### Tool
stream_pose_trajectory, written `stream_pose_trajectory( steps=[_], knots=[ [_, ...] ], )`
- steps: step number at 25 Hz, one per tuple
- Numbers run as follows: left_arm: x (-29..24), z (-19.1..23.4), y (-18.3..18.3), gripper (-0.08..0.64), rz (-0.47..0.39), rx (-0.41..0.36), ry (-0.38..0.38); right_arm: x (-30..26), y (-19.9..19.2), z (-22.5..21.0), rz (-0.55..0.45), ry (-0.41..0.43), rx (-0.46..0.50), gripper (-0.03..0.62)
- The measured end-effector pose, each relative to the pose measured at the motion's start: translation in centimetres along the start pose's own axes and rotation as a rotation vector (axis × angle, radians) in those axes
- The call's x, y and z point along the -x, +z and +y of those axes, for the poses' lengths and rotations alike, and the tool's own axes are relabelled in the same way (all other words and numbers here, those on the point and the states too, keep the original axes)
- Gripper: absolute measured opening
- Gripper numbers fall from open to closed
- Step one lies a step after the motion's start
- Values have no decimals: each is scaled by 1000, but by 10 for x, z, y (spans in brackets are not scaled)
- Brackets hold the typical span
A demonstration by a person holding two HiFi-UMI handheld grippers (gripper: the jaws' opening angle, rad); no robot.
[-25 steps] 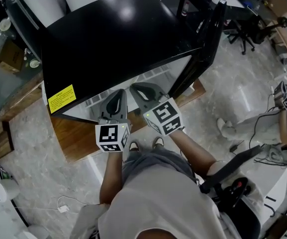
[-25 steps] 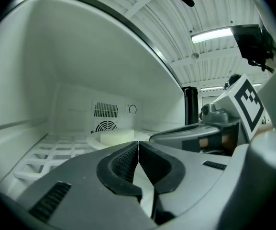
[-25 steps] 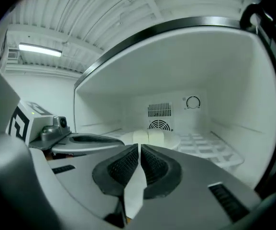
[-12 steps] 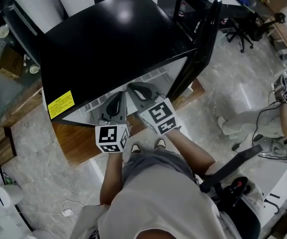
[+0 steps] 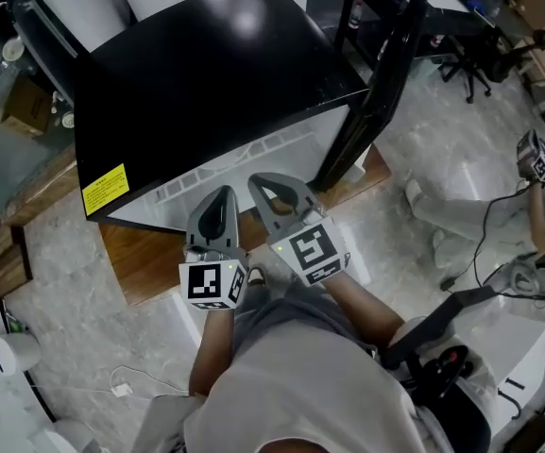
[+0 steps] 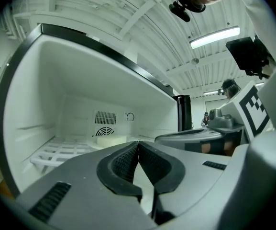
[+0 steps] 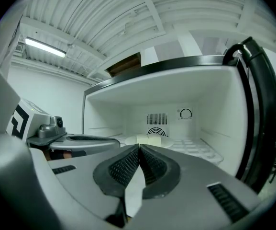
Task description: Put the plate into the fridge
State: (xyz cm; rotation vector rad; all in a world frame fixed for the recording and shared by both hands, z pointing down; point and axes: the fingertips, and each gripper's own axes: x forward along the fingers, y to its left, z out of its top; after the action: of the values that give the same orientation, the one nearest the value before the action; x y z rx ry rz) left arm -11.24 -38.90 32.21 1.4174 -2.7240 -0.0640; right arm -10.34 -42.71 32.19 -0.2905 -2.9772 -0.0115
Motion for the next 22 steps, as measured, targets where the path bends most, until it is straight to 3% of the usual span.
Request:
stream_pose_trajectory(
  steps=[9,18,22],
  knots=[
    [17,-26,-26,20,4,20,140,48,-33,-14,17,-30,14,18],
    [44,-49,-16,20,-20,13,149,80,-34,-1,10,-57,-15,17],
    [82,-61,-4,20,-22,20,138,109,-22,27,3,-82,-4,17]
  ],
)
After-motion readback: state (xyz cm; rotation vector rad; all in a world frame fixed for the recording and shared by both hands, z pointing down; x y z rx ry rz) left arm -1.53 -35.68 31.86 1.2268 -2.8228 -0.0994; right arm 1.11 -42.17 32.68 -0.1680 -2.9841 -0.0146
